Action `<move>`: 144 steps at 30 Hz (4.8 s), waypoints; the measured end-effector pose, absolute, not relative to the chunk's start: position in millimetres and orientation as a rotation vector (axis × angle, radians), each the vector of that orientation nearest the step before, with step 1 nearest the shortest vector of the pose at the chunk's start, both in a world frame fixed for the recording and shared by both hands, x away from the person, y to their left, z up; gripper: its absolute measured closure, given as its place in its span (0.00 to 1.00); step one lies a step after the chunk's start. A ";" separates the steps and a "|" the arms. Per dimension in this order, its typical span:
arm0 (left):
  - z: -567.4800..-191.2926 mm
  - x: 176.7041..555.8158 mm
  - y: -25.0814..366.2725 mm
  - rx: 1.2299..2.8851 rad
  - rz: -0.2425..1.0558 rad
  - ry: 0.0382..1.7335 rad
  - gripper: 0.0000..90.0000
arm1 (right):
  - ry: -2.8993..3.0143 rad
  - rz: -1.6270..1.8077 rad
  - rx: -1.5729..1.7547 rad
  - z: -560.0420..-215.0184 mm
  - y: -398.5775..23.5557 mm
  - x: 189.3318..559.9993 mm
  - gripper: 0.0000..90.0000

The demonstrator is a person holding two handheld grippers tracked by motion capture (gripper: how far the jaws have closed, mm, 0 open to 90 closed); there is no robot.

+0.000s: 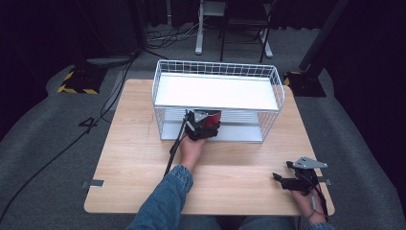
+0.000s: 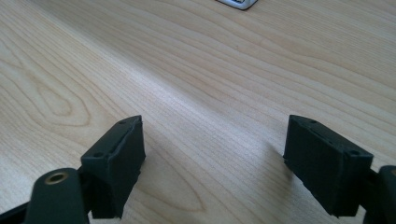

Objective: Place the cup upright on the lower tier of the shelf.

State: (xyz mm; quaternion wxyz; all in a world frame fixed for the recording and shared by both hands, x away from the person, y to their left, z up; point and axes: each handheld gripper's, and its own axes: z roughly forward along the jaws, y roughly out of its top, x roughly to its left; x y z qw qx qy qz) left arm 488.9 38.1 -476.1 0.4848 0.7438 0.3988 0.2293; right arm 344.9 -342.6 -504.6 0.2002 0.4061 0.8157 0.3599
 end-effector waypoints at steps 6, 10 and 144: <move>-480.5 496.9 34.5 1.825 0.565 0.980 0.18 | 2.279 1.004 1.131 -504.6 -342.5 344.8 0.23; -482.3 496.5 35.2 1.799 0.603 1.057 0.18 | 2.279 1.003 1.129 -504.6 -342.5 344.8 0.23; -505.5 314.2 213.4 2.209 0.391 1.092 0.00 | 2.302 1.018 1.128 -504.9 -339.7 345.9 0.21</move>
